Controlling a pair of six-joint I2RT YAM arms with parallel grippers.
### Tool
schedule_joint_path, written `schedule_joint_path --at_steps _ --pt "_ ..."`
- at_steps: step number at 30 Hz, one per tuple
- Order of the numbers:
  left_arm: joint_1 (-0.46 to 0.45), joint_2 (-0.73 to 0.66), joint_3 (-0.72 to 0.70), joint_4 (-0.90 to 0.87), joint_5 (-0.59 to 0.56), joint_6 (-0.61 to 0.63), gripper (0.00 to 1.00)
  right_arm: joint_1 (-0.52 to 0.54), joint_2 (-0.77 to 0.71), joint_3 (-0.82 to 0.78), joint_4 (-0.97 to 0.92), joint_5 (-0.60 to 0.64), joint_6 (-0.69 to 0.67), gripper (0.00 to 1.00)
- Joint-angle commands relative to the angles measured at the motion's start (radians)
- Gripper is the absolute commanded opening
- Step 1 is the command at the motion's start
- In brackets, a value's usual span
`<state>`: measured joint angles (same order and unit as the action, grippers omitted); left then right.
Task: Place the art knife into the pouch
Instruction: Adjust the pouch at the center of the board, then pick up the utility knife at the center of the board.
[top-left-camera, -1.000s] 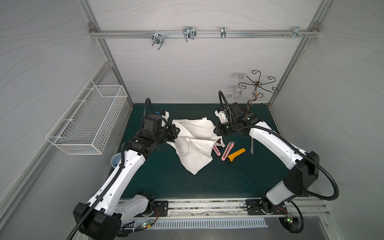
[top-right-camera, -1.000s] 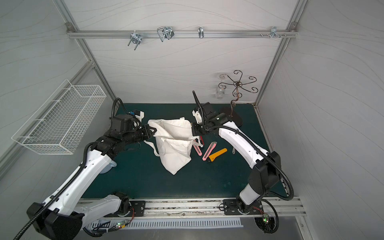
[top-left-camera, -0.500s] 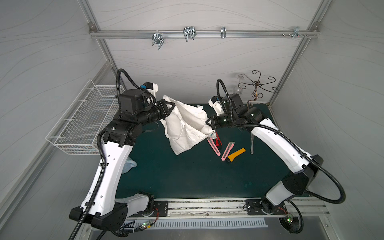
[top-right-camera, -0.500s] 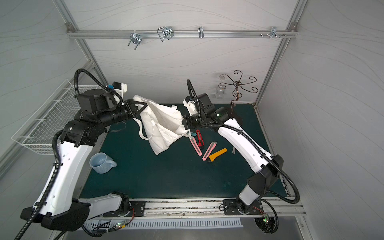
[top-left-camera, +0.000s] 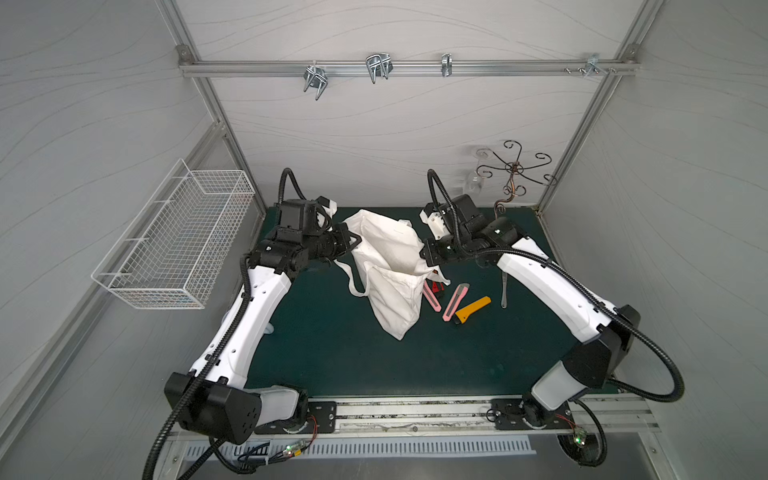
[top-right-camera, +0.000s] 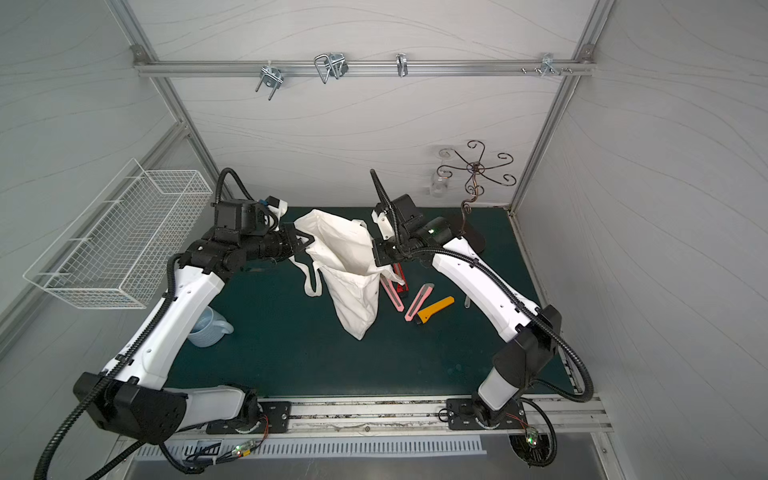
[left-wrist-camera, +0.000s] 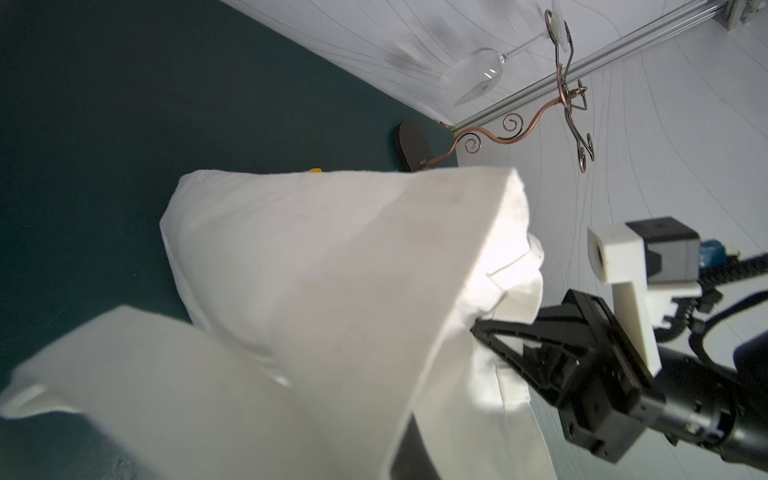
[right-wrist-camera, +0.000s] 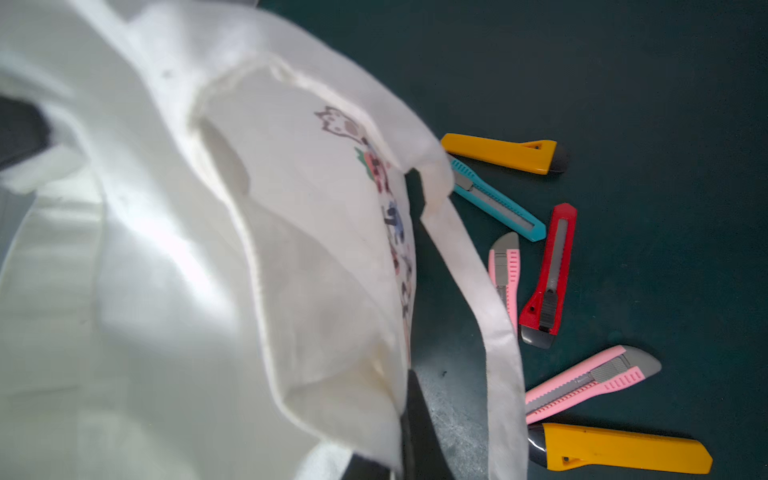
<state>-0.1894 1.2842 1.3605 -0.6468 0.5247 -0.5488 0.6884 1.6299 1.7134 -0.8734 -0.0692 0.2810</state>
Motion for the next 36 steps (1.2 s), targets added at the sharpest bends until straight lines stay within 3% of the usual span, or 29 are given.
schedule_joint_path --at_steps 1,7,12,19,28,36 --pt "0.032 -0.062 -0.029 0.015 0.058 0.046 0.0 -0.077 0.042 0.009 -0.016 0.062 -0.031 0.0" --pt "0.086 -0.093 -0.139 0.04 0.123 0.049 0.0 -0.18 0.095 0.016 0.016 0.061 -0.024 0.0" --pt "0.087 -0.049 -0.178 0.106 0.151 0.012 0.0 -0.188 0.117 0.05 0.027 -0.003 -0.024 0.0" --pt "0.082 0.008 -0.177 0.151 0.155 -0.023 0.0 -0.188 0.083 0.07 0.08 -0.188 -0.018 0.53" --pt "0.062 0.049 -0.129 0.102 0.091 0.003 0.0 -0.208 -0.04 0.086 0.1 -0.265 -0.008 0.61" --pt "0.059 0.066 -0.118 0.074 0.073 0.028 0.0 -0.302 -0.086 -0.101 0.036 -0.077 0.041 0.61"
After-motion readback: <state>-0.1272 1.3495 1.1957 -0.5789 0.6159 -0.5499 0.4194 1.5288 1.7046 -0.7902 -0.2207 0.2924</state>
